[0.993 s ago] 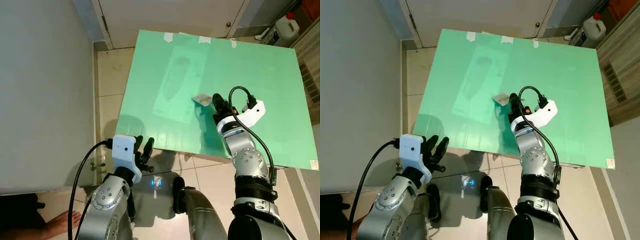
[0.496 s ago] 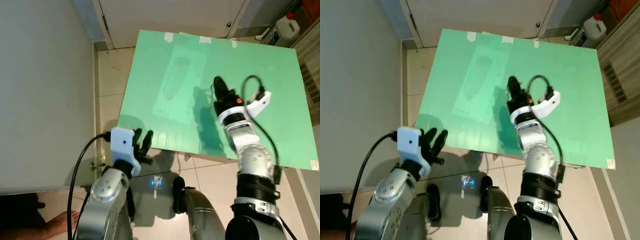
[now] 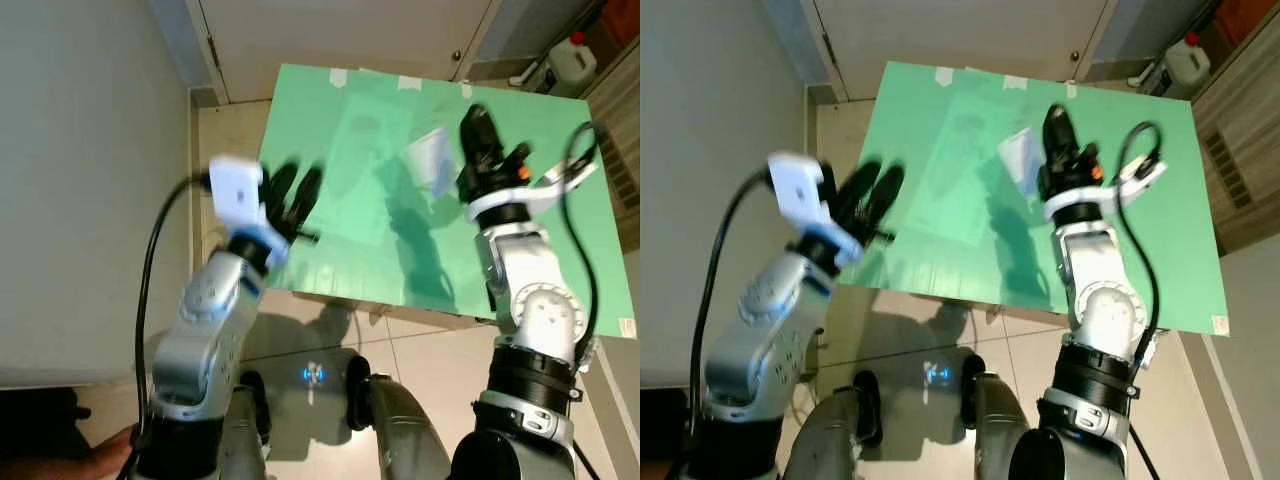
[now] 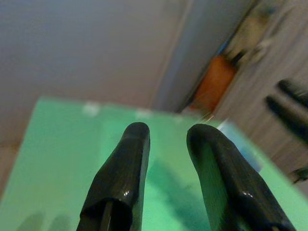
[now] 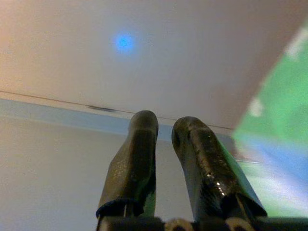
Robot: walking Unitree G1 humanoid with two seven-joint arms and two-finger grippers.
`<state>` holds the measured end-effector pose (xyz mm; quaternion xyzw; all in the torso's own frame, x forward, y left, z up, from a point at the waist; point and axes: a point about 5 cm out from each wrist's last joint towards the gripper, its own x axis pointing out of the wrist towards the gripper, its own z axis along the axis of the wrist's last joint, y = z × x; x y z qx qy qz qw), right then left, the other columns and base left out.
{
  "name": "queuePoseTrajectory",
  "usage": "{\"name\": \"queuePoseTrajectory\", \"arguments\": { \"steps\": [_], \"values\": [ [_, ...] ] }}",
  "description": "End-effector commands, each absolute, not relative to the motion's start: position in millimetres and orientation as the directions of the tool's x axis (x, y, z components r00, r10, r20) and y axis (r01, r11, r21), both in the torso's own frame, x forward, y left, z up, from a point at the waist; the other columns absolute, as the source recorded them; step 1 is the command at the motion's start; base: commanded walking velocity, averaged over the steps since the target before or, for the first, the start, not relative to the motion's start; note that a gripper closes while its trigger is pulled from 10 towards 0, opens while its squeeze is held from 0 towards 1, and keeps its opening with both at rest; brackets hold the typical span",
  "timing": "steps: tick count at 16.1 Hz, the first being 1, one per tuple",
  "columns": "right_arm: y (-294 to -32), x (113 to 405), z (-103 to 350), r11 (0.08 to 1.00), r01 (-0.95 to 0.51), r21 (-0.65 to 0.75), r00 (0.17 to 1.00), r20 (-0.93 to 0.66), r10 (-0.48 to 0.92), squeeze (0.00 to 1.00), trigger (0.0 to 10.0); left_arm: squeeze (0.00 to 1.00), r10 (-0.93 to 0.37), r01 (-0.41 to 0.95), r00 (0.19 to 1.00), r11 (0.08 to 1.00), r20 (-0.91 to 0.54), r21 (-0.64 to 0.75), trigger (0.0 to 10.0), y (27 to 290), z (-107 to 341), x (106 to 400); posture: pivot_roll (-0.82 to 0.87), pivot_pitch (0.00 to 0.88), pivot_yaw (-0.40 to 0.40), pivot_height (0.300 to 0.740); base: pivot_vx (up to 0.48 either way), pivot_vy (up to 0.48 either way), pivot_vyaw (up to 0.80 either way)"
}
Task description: Hang keys on a hook
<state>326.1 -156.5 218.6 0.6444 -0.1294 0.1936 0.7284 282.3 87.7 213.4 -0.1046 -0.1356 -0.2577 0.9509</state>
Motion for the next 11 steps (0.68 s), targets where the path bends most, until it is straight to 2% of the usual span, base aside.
{"name": "queuePoseTrajectory", "arguments": {
  "steps": [1,2,3,5,6,7,8,9,10,11],
  "values": [
    [-150.0,321.0,234.3,0.016,-0.529,0.849,0.844,0.524,0.115,0.0,10.0,0.0,-0.508,0.578,0.788,0.804,0.347,-0.136,10.0,84.0,222.6,278.0,0.07,0.235,-0.037,0.74,0.0,0.0,0.0],
    [-150.7,315.9,247.8,-0.047,-0.597,0.801,0.794,0.598,0.104,0.0,10.0,0.0,-0.539,0.629,0.741,0.766,0.401,-0.134,10.0,80.7,238.1,277.7,0.07,0.225,-0.037,0.74,0.0,0.0,0.0],
    [-149.0,314.5,254.0,-0.041,-0.622,0.782,0.774,0.622,0.118,0.0,10.0,0.0,-0.554,0.649,0.721,0.75,0.418,-0.125,10.0,79.6,244.0,277.8,0.07,0.219,-0.036,0.74,0.0,0.0,0.0],
    [-146.3,320.7,249.7,0.003,-0.575,0.818,0.812,0.569,0.13,0.0,10.0,0.0,-0.566,0.659,0.715,0.742,0.41,-0.125,10.0,78.2,243.3,278.0,0.08,0.219,-0.039,0.74,0.0,0.0,0.0],
    [-141.8,321.5,246.6,0.061,-0.566,0.822,0.818,0.552,0.161,0.0,10.0,0.0,-0.573,0.663,0.716,0.737,0.4,-0.131,10.0,77.6,239.4,276.5,0.08,0.216,-0.04,0.74,0.0,0.0,0.0],
    [-133.2,323.8,240.7,0.214,-0.539,0.815,0.841,0.504,0.197,0.0,10.0,0.0,-0.573,0.657,0.727,0.74,0.378,-0.144,10.0,78.4,233.0,275.9,0.08,0.222,-0.038,0.74,0.0,0.0,0.0],
    [-120.8,329.6,226.3,0.469,-0.457,0.756,0.89,0.379,0.255,0.0,10.0,0.0,-0.557,0.629,0.759,0.761,0.336,-0.158,10.0,81.2,221.8,277.8,0.08,0.226,-0.039,0.74,0.0,0.0,0.0],
    [-114.5,331.4,215.4,0.633,-0.409,0.658,0.912,0.299,0.279,0.0,10.0,0.0,-0.53,0.585,0.799,0.795,0.286,-0.16,10.0,85.8,210.4,280.7,0.08,0.233,-0.035,0.74,0.0,0.0,0.0],
    [-108.0,332.4,196.4,0.803,-0.352,0.481,0.936,0.166,0.311,0.0,10.0,0.0,-0.48,0.516,0.85,0.843,0.216,-0.153,10.0,92.8,193.1,284.5,0.08,0.234,-0.034,0.74,0.0,0.0,0.0],
    [-107.6,329.1,187.9,0.818,-0.356,0.453,0.934,0.141,0.329,0.0,10.0,0.0,-0.457,0.48,0.873,0.865,0.17,-0.146,10.0,96.1,181.8,285.2,0.08,0.243,-0.03,0.74,0.0,0.0,0.0]
  ]
}}
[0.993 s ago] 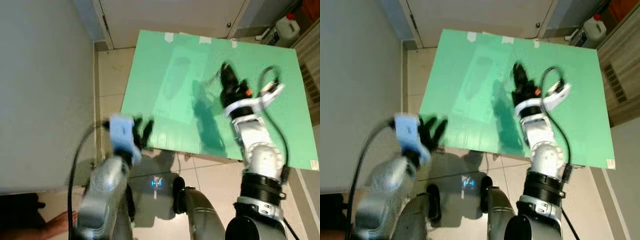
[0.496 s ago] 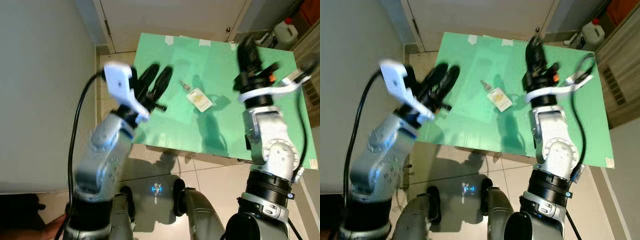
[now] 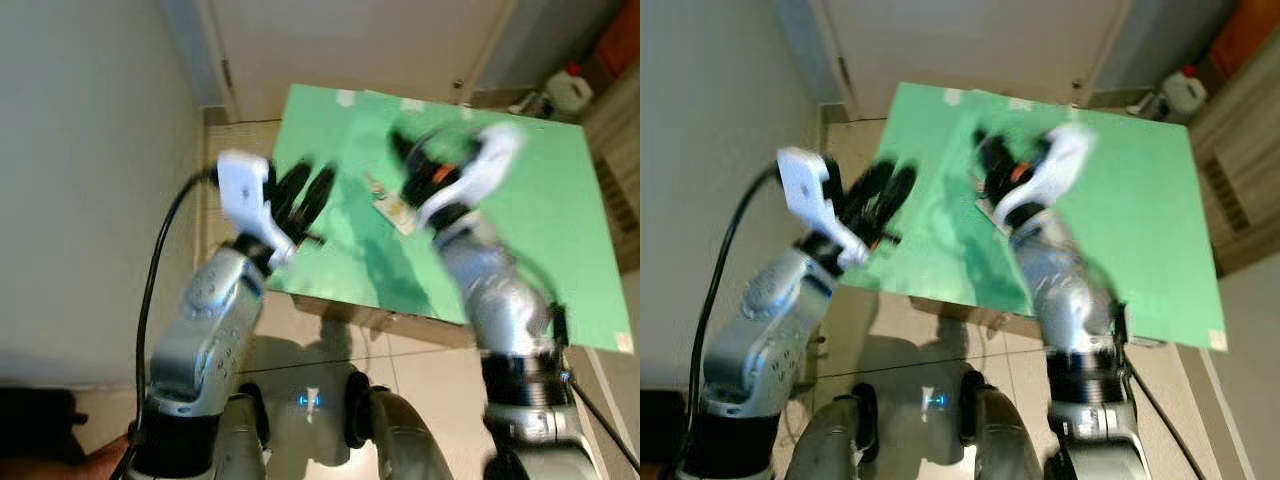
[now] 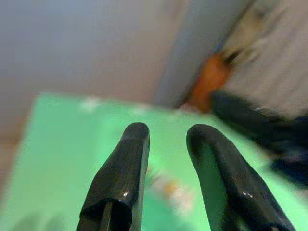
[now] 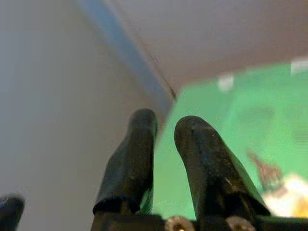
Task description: Hang keys on a hook
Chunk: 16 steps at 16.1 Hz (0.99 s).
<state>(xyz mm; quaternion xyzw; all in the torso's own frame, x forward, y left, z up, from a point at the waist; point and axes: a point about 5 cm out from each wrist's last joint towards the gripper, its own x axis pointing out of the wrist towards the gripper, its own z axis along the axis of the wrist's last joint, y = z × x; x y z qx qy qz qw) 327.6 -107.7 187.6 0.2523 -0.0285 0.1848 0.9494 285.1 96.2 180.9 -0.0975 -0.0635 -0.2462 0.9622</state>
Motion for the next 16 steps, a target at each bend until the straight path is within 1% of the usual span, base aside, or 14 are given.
{"name": "queuePoseTrajectory", "arguments": {
  "steps": [1,2,3,4,5,6,7,8,9,11,13,15,16],
  "values": [
    [-109.3,324.7,180.6,0.826,-0.353,0.439,0.934,0.126,0.333,0.0,10.0,0.0,-0.438,0.455,0.889,0.878,0.134,-0.149,10.0,98.7,171.1,284.2,0.08,0.249,-0.026,0.74,0.0,0.0,0.0],
    [-112.7,315.0,170.6,0.821,-0.352,0.45,0.935,0.117,0.336,0.0,10.0,0.0,-0.42,0.428,0.904,0.889,0.086,-0.164,10.0,100.4,156.2,279.9,0.07,0.255,-0.018,0.74,0.0,0.0,0.0],
    [-115.6,304.6,158.3,0.831,-0.324,0.452,0.943,0.08,0.324,0.0,10.0,0.0,-0.415,0.417,0.908,0.888,0.052,-0.193,10.0,99.0,144.2,274.2,0.07,0.256,-0.013,0.74,0.0,0.0,-0.8],
    [-116.0,299.3,150.6,0.842,-0.301,0.448,0.949,0.057,0.31,0.0,10.0,0.0,-0.417,0.417,0.908,0.886,0.047,-0.204,10.0,97.4,139.4,271.4,0.06,0.255,-0.008,0.74,0.0,0.0,-0.8],
    [-116.4,295.1,149.7,0.86,-0.295,0.416,0.954,0.075,0.291,0.0,10.0,0.0,-0.414,0.416,0.909,0.881,0.057,-0.224,10.0,96.5,138.7,270.5,0.06,0.254,-0.009,0.74,0.262,0.0,-0.8],
    [-115.2,292.4,143.2,0.879,-0.269,0.393,0.96,0.031,0.279,0.0,10.0,0.0,-0.407,0.409,0.912,0.883,0.057,-0.231,10.0,97.6,137.8,271.4,0.06,0.252,-0.005,0.74,0.277,0.0,0.0],
    [-115.0,291.4,134.3,0.907,-0.248,0.34,0.959,-0.049,0.28,0.0,10.0,0.0,-0.4,0.402,0.915,0.889,0.054,-0.221,10.0,99.0,137.3,272.8,0.06,0.251,-0.006,0.74,0.277,0.0,0.0],
    [-113.4,290.1,136.4,0.884,-0.259,0.389,0.958,-0.014,0.287,0.0,10.0,0.0,-0.395,0.397,0.917,0.891,0.053,-0.219,10.0,100.8,136.4,274.0,0.06,0.248,-0.007,0.74,0.281,0.0,-0.8],
    [-111.1,289.9,136.9,0.883,-0.258,0.392,0.959,-0.01,0.284,0.0,10.0,0.0,-0.391,0.393,0.919,0.893,0.052,-0.219,10.0,102.7,135.6,274.2,0.06,0.247,-0.006,0.74,0.285,0.0,-0.8],
    [-106.3,290.9,138.1,0.907,-0.283,0.311,0.954,-0.008,0.3,0.0,10.0,0.0,-0.391,0.394,0.919,0.895,0.055,-0.21,10.0,102.4,134.9,274.3,0.06,0.245,-0.006,0.74,0.289,0.0,-0.22],
    [-104.0,291.6,135.5,0.898,-0.287,0.335,0.951,-0.017,0.31,0.0,10.0,0.0,-0.395,0.398,0.917,0.894,0.059,-0.205,10.0,101.0,135.2,274.6,0.07,0.245,-0.009,0.74,0.315,0.0,-0.8],
    [-105.6,294.5,135.4,0.889,-0.258,0.379,0.959,-0.008,0.282,0.0,10.0,0.0,-0.4,0.404,0.914,0.892,0.061,-0.202,10.0,100.0,134.9,274.5,0.07,0.245,-0.011,0.74,0.313,0.0,0.0],
    [-103.8,294.5,134.9,0.88,-0.263,0.396,0.956,-0.017,0.293,0.0,10.0,0.0,-0.401,0.405,0.914,0.892,0.061,-0.202,10.0,100.0,134.7,274.6,0.07,0.244,-0.009,0.74,0.307,0.0,-0.8]
  ]
}}
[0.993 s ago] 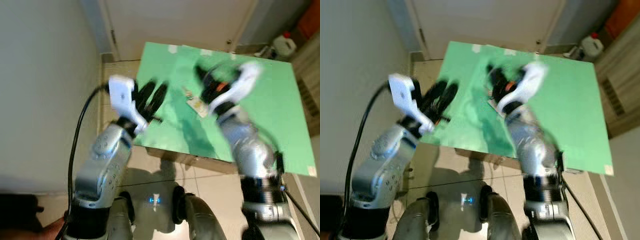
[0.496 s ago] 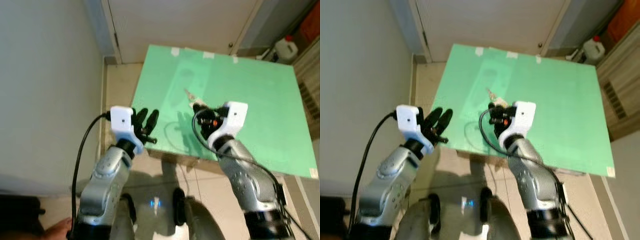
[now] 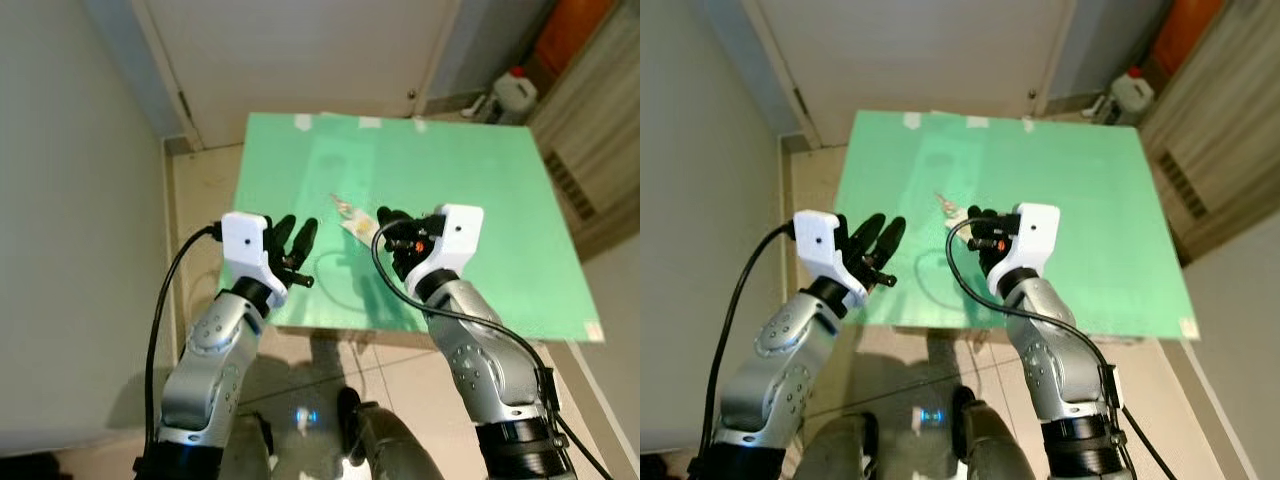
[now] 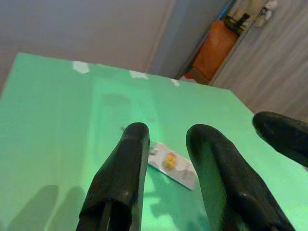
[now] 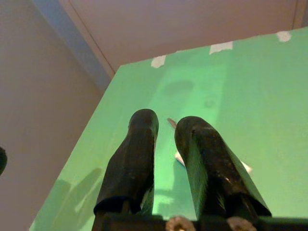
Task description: Hang keys on a hook
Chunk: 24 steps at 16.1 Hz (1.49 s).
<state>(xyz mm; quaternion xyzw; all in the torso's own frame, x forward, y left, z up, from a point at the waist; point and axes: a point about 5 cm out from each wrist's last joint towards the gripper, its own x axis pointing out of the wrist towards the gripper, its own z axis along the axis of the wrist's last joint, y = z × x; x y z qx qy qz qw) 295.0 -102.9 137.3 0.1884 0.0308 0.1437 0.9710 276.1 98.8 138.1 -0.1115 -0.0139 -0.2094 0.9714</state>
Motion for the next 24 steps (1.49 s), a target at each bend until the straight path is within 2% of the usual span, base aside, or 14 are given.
{"name": "queuePoseTrajectory", "arguments": {
  "steps": [1,7,11,17,24],
  "values": [
    [-102.1,294.6,138.2,0.875,-0.276,0.397,0.954,0.003,0.299,0.0,10.0,0.0,-0.404,0.409,0.912,0.89,0.064,-0.203,10.0,99.2,134.9,274.8,0.06,0.243,-0.011,0.74,0.307,0.0,-0.8],
    [-100.3,294.3,135.0,0.882,-0.279,0.38,0.953,-0.006,0.304,0.0,10.0,0.0,-0.407,0.41,0.912,0.89,0.056,-0.197,10.0,98.3,129.9,274.4,0.06,0.232,-0.014,0.74,0.303,0.0,0.0],
    [-101.9,293.0,133.3,0.88,-0.284,0.381,0.951,-0.008,0.31,0.0,10.0,0.0,-0.37,0.368,0.928,0.906,0.028,-0.21,10.0,101.2,121.9,274.5,0.06,0.222,-0.019,0.74,0.0,0.0,0.0],
    [-102.9,288.3,116.1,0.9,-0.293,0.322,0.944,-0.051,0.326,0.0,10.0,0.0,-0.368,0.362,0.93,0.909,0.008,-0.205,10.0,103.1,111.2,279.4,0.07,0.171,-0.024,0.74,0.0,-0.461,0.0],
    [-112.2,278.2,99.8,0.925,-0.256,0.279,0.95,-0.102,0.294,0.0,10.0,0.0,-0.243,0.235,0.97,0.956,-0.028,-0.174,10.0,127.4,105.3,294.6,0.06,0.196,-0.006,0.74,0.0,0.0,0.0]
  ]
}}
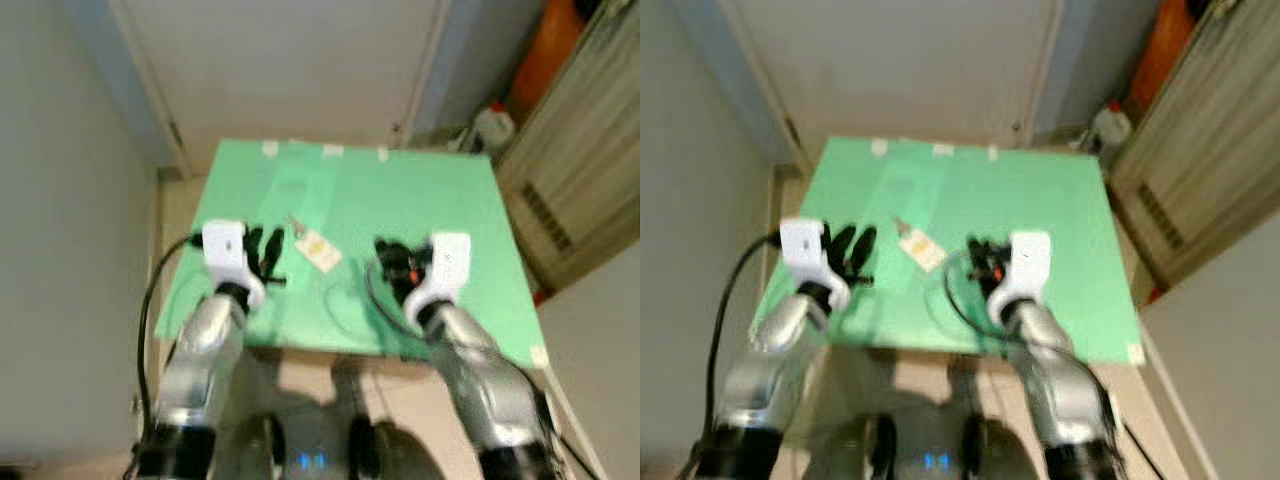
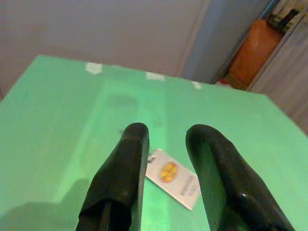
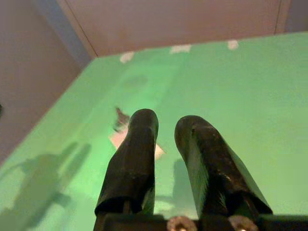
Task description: Hang keys on a hook
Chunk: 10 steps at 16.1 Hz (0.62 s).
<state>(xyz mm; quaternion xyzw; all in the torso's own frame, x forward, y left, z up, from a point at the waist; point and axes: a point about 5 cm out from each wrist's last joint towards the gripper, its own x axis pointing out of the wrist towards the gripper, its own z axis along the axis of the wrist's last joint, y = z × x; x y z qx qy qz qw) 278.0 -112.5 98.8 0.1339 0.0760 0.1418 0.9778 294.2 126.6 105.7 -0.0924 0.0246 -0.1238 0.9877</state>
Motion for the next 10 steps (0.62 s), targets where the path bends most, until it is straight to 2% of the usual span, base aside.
{"name": "queuePoseTrajectory", "arguments": {
  "steps": [1,2,7,10],
  "values": [
    [-112.6,277.7,98.7,0.927,-0.254,0.275,0.951,-0.106,0.292,0.0,10.0,0.0,-0.25,0.241,0.968,0.951,-0.023,-0.193,10.0,128.2,104.8,294.9,0.06,0.195,-0.004,0.74,0.0,0.0,0.0],
    [-112.8,277.5,98.0,0.929,-0.254,0.268,0.951,-0.107,0.291,0.0,10.0,1.0,-0.239,0.23,0.971,0.951,-0.023,-0.206,10.0,130.6,104.1,296.2,0.06,0.195,-0.003,0.74,0.0,0.0,0.0],
    [-116.2,277.9,96.3,0.937,-0.238,0.256,0.956,-0.11,0.273,0.0,10.0,1.0,-0.198,0.188,0.98,0.964,-0.035,-0.19,10.0,138.9,101.3,303.5,0.05,0.191,0.001,0.74,0.0,0.0,0.0],
    [-117.0,279.5,96.0,0.939,-0.232,0.255,0.958,-0.108,0.266,0.0,10.0,1.0,-0.222,0.209,0.974,0.958,-0.045,-0.197,10.0,130.8,95.9,300.1,0.05,0.187,0.001,0.74,0.0,0.0,0.0]
  ]
}}
